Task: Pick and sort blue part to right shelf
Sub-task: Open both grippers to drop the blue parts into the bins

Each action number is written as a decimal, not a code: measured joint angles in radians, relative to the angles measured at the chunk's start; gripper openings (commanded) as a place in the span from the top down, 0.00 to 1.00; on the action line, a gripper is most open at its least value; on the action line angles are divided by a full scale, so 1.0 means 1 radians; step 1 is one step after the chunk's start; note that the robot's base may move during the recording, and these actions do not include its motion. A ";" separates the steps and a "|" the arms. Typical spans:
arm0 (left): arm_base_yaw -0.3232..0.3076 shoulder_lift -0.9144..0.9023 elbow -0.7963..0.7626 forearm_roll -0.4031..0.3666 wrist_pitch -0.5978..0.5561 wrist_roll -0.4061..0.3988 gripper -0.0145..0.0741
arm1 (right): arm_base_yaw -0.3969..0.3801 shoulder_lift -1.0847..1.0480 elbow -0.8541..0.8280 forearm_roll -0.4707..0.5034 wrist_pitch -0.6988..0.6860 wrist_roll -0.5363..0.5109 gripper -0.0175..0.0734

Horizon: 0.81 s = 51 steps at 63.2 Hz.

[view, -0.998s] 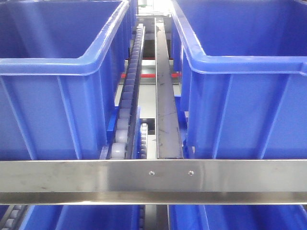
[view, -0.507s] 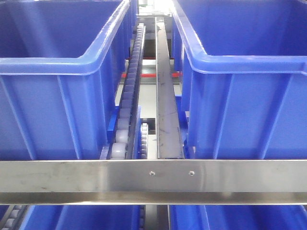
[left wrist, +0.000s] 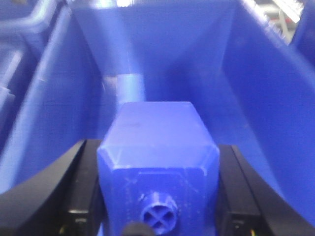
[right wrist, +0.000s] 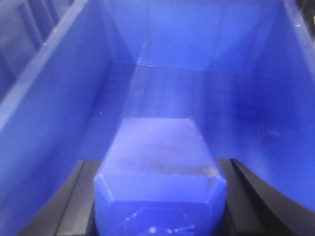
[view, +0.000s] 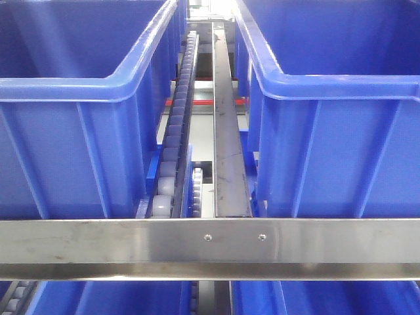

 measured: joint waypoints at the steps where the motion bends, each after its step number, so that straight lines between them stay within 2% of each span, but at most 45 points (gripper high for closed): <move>1: 0.000 0.013 0.000 0.000 -0.009 0.000 0.48 | 0.000 0.006 0.000 0.000 -0.003 0.000 0.30; 12: 0.000 0.090 -0.002 -0.006 -0.101 0.000 0.41 | 0.000 0.056 0.000 0.000 -0.031 0.000 0.29; 19: 0.000 0.101 -0.002 -0.006 -0.134 0.000 0.28 | 0.000 0.060 0.000 0.000 -0.035 0.000 0.29; 26: 0.000 0.101 -0.002 -0.006 -0.144 0.000 0.16 | 0.000 0.060 -0.002 0.000 -0.037 0.002 0.18; 29: 0.000 0.101 -0.003 -0.006 -0.148 0.000 0.15 | 0.000 0.060 -0.002 0.000 -0.037 0.002 0.11; 51: 0.000 0.099 -0.004 -0.007 -0.152 0.000 0.17 | 0.000 0.060 -0.006 0.000 -0.019 0.002 0.12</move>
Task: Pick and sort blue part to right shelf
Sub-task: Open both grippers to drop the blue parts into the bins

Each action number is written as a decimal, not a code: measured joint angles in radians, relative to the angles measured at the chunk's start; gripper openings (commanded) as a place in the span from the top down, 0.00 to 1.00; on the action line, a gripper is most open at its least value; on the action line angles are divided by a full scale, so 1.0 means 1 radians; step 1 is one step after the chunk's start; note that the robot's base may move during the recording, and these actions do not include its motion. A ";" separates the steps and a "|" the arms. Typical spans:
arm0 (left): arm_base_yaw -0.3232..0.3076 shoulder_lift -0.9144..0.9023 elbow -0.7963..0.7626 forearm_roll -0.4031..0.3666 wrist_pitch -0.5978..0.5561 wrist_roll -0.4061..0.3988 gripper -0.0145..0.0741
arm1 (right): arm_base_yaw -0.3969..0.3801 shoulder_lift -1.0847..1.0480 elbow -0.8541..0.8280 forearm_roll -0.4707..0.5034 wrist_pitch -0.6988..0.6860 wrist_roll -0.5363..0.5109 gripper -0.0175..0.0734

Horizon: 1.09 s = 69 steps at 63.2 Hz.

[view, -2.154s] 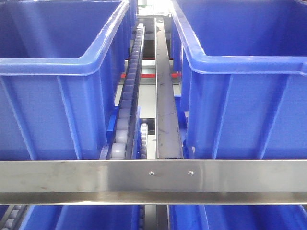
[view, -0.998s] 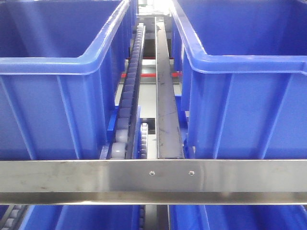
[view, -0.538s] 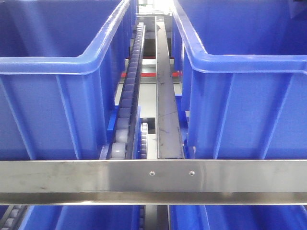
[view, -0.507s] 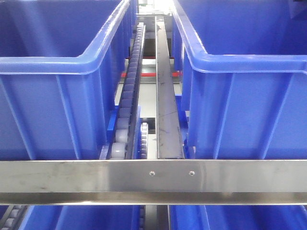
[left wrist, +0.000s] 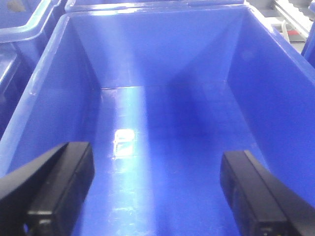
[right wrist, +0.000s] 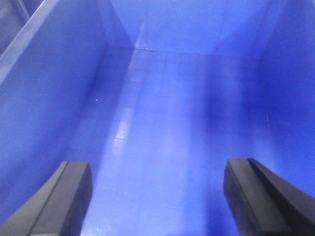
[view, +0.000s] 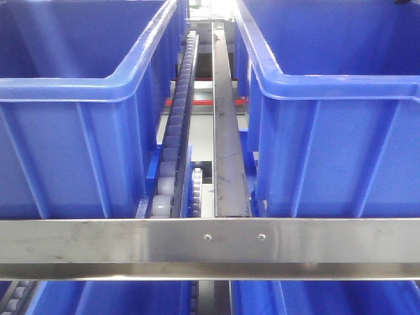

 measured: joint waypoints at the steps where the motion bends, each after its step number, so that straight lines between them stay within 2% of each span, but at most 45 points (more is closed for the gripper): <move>1: 0.000 -0.003 0.000 0.000 0.000 0.000 0.18 | 0.000 0.000 0.000 0.000 0.000 0.000 0.12; 6: 0.000 -0.025 -0.010 0.000 0.000 0.000 0.27 | 0.000 -0.012 0.000 0.000 0.002 0.000 0.14; 10: 0.000 -0.050 -0.019 0.000 0.000 0.000 0.39 | 0.000 -0.033 0.000 0.000 0.002 0.000 0.21; 14: 0.000 -0.076 -0.029 0.000 -0.014 0.000 0.51 | -0.005 -0.056 0.000 0.000 0.002 0.000 0.32; 21: 0.000 -0.108 -0.035 0.000 -0.061 0.000 0.70 | -0.028 -0.090 0.000 0.000 0.002 0.000 0.61; 25: 0.000 -0.117 -0.035 0.000 -0.080 0.000 0.69 | -0.045 -0.103 0.000 0.000 0.002 0.000 0.76; 30: 0.000 -0.126 -0.035 0.000 -0.094 0.000 0.70 | -0.068 -0.114 0.000 0.000 0.002 0.000 0.73; 38: 0.000 -0.144 -0.035 -0.007 -0.090 0.000 0.70 | -0.095 -0.135 0.000 0.006 0.015 0.000 0.74; 51: 0.000 -0.232 -0.018 -0.077 -0.082 0.000 0.70 | -0.104 -0.242 0.025 0.009 0.014 0.000 0.74; 69: 0.000 -0.382 0.167 -0.086 -0.079 0.000 0.70 | -0.104 -0.444 0.266 0.009 -0.088 0.000 0.74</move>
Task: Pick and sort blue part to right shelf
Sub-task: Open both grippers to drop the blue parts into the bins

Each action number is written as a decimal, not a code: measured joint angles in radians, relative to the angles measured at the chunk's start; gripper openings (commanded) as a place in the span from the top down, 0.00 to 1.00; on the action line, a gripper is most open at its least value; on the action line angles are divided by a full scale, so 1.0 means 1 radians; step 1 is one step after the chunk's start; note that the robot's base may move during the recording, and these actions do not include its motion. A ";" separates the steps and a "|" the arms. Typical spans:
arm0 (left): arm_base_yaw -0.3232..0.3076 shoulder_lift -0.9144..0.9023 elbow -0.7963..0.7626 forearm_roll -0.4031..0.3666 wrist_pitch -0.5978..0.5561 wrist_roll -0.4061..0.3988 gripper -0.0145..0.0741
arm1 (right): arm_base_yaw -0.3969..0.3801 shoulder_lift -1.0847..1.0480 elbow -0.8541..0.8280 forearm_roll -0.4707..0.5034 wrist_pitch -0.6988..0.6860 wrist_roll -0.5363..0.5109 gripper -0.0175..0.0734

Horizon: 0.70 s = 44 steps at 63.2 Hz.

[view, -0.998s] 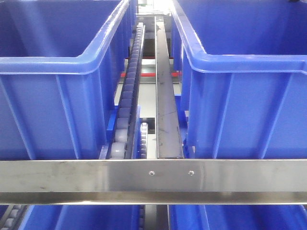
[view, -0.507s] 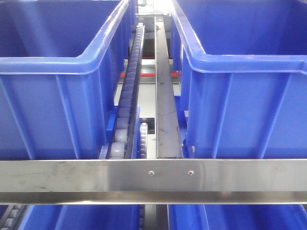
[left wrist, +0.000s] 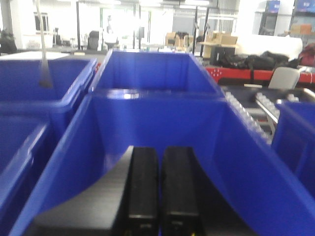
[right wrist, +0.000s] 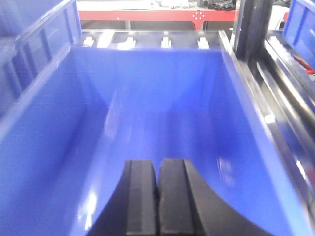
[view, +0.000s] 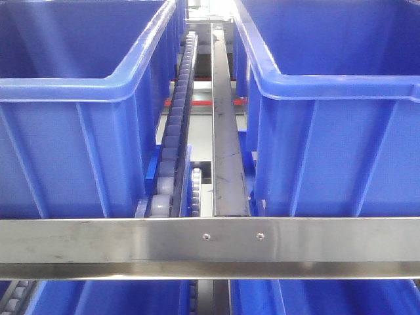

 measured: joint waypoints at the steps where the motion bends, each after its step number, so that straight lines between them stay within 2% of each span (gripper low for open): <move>1: 0.000 -0.013 0.014 0.000 0.000 0.000 0.70 | 0.000 -0.016 0.018 0.000 -0.001 0.000 0.74; 11: 0.000 -0.130 0.117 -0.012 0.015 0.000 0.70 | 0.000 -0.157 0.135 0.000 -0.002 0.000 0.74; 18: 0.002 -0.223 0.174 -0.027 0.077 0.000 0.70 | 0.000 -0.259 0.191 0.000 0.025 0.000 0.74; 27: 0.036 -0.317 0.216 -0.029 0.110 0.000 0.70 | 0.000 -0.366 0.216 0.000 0.093 0.000 0.74; 35: 0.062 -0.339 0.220 -0.029 0.110 0.000 0.70 | 0.000 -0.411 0.220 0.000 0.130 0.000 0.74; 44: 0.063 -0.339 0.220 -0.029 0.110 0.000 0.70 | 0.000 -0.415 0.220 0.001 0.141 0.000 0.74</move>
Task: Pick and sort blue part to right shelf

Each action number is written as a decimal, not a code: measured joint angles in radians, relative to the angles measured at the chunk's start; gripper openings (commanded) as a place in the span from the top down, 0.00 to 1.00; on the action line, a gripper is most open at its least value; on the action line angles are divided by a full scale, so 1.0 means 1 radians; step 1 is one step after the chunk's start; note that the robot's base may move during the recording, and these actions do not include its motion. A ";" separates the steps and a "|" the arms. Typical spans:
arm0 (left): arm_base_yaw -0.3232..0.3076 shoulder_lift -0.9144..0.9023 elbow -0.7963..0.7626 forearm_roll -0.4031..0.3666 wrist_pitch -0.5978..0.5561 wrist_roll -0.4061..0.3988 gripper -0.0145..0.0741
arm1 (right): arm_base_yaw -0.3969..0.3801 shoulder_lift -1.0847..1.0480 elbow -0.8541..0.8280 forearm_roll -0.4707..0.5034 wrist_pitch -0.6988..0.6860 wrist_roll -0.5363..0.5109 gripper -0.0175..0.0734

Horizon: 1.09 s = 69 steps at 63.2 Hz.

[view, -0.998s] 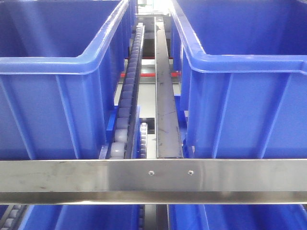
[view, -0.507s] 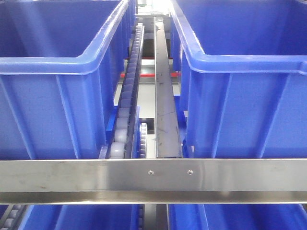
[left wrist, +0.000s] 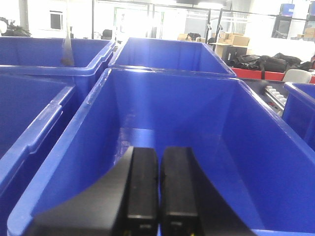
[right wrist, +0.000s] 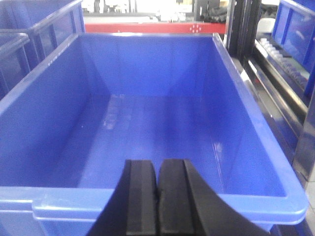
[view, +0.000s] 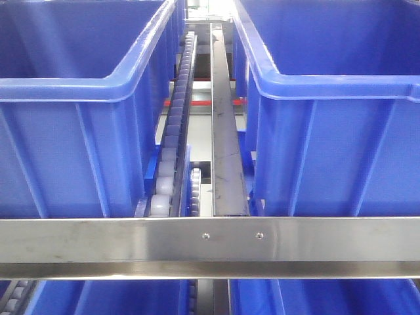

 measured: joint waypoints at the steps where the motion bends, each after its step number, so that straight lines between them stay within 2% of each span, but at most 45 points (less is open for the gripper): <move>1: 0.000 0.000 0.000 0.000 0.000 0.000 0.70 | 0.000 0.000 0.000 0.000 0.000 0.000 0.74; 21: 0.000 0.000 0.002 0.000 0.000 0.000 0.70 | 0.000 -0.001 0.005 0.000 -0.002 0.000 0.74; 34: 0.000 0.000 0.002 0.000 0.000 0.000 0.70 | 0.000 -0.072 0.118 -0.029 -0.105 0.000 0.74; 49: 0.000 0.000 0.002 0.000 0.008 0.000 0.70 | 0.000 -0.232 0.275 -0.038 -0.113 0.000 0.74; 69: 0.000 0.000 0.002 0.000 0.008 0.000 0.70 | 0.000 -0.239 0.286 -0.038 -0.111 0.000 0.74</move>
